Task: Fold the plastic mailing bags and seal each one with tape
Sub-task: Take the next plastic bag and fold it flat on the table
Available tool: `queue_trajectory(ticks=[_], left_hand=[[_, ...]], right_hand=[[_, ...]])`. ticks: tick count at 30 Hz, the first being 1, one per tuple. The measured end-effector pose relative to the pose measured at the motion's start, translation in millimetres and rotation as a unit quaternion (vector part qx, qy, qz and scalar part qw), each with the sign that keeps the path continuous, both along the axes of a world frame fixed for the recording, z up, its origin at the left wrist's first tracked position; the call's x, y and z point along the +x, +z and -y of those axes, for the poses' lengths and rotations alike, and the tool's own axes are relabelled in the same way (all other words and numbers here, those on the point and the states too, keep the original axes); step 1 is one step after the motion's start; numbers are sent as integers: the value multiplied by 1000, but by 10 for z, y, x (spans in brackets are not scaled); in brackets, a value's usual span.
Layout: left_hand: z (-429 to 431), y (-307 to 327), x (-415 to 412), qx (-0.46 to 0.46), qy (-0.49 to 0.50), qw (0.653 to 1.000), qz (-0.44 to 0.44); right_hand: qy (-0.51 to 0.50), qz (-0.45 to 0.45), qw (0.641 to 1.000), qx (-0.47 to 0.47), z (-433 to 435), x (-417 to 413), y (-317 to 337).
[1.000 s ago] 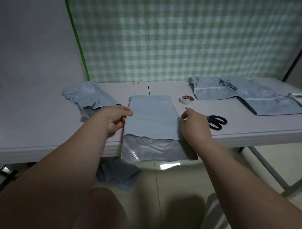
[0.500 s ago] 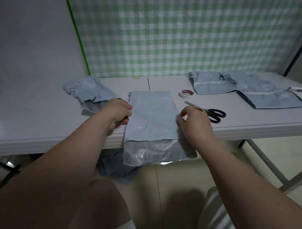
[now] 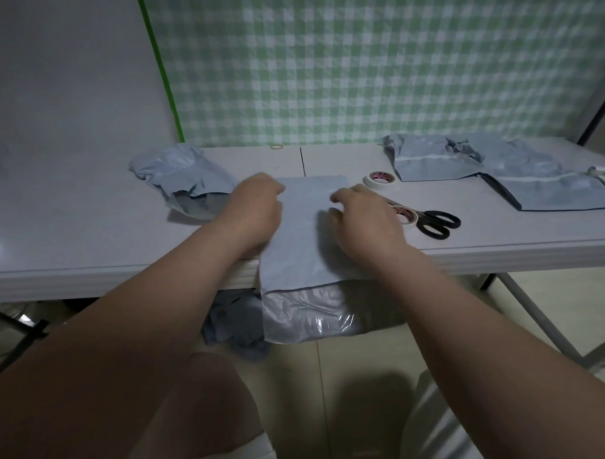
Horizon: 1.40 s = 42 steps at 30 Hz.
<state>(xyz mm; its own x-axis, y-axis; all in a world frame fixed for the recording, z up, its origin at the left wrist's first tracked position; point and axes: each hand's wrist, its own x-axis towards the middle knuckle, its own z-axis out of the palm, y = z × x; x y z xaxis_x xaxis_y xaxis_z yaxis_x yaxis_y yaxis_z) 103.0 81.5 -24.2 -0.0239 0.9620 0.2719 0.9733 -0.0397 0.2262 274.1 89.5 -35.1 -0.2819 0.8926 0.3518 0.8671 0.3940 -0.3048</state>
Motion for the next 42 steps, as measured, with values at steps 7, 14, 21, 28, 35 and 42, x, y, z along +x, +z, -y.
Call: queue_trajectory(ticks=[7, 14, 21, 28, 35, 42], left_hand=[[-110, -345, 55, -160, -69, 983, -61], [-385, -368, 7, -183, -54, 978, -89], [-552, -404, 17, -183, -40, 979, -86], [-312, -364, 80, -163, -10, 978, -128], [167, -378, 172, -77, -155, 984, -41], [375, -445, 17, -92, -210, 970, -80]], right_hand=[[107, 115, 984, -84, -313, -260, -344], [85, 149, 977, -126, -514, -288, -336], [78, 165, 972, -147, -641, -250, -326], [88, 164, 973, -139, -517, -49, -318], [120, 59, 990, -53, -435, -15, -367], [145, 7, 989, 9, -198, 207, -450]])
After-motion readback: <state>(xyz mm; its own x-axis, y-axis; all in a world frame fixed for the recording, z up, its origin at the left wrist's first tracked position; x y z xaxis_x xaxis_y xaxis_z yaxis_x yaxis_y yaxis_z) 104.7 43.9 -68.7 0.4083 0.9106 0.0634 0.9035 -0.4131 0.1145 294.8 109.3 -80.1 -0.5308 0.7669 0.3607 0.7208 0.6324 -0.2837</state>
